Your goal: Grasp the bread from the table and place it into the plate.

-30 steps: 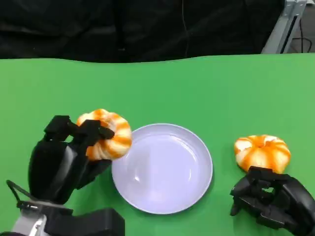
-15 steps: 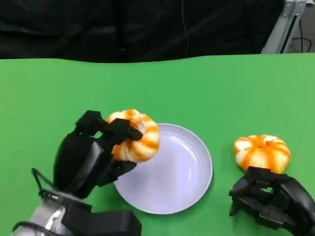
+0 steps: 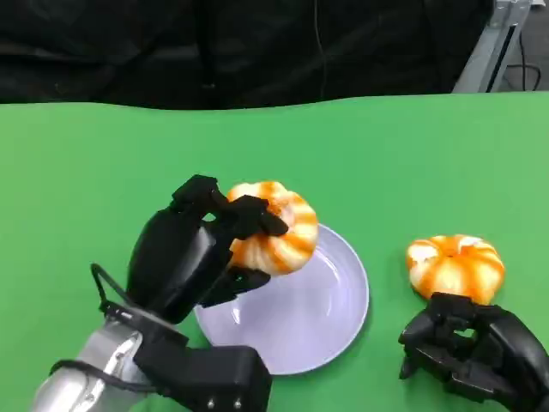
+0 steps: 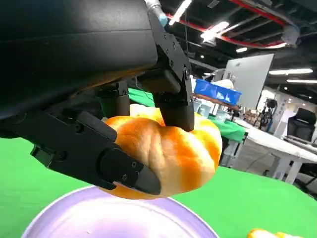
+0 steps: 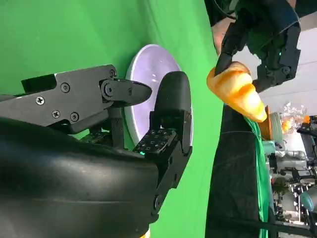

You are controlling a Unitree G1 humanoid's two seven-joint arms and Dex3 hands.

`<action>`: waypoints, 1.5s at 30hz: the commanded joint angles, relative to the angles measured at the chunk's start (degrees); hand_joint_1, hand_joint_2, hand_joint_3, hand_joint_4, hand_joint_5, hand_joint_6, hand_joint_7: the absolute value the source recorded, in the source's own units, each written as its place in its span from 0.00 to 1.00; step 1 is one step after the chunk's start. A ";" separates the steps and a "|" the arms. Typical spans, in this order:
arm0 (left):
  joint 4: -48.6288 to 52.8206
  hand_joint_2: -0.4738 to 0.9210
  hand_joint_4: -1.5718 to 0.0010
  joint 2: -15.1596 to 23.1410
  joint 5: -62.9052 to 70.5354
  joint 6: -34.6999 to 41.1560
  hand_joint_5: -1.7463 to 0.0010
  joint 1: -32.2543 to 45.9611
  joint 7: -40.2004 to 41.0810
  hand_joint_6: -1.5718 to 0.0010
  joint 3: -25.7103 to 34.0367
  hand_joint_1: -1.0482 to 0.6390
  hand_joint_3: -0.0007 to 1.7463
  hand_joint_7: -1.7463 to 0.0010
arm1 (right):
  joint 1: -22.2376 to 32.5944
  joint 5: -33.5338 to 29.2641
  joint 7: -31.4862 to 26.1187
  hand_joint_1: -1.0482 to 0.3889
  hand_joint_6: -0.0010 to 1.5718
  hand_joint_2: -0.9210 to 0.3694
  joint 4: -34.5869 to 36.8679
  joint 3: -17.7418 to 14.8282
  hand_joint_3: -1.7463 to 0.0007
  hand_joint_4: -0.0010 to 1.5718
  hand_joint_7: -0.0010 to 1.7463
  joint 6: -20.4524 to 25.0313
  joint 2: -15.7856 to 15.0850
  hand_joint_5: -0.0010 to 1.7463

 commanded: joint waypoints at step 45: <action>17.87 1.00 0.61 -3.35 -4.42 -4.67 0.33 -7.31 -9.12 0.43 -3.34 0.53 0.03 0.68 | -1.01 1.82 2.16 0.70 0.47 0.03 2.04 -0.83 0.78 0.39 0.58 -0.92 0.09 0.83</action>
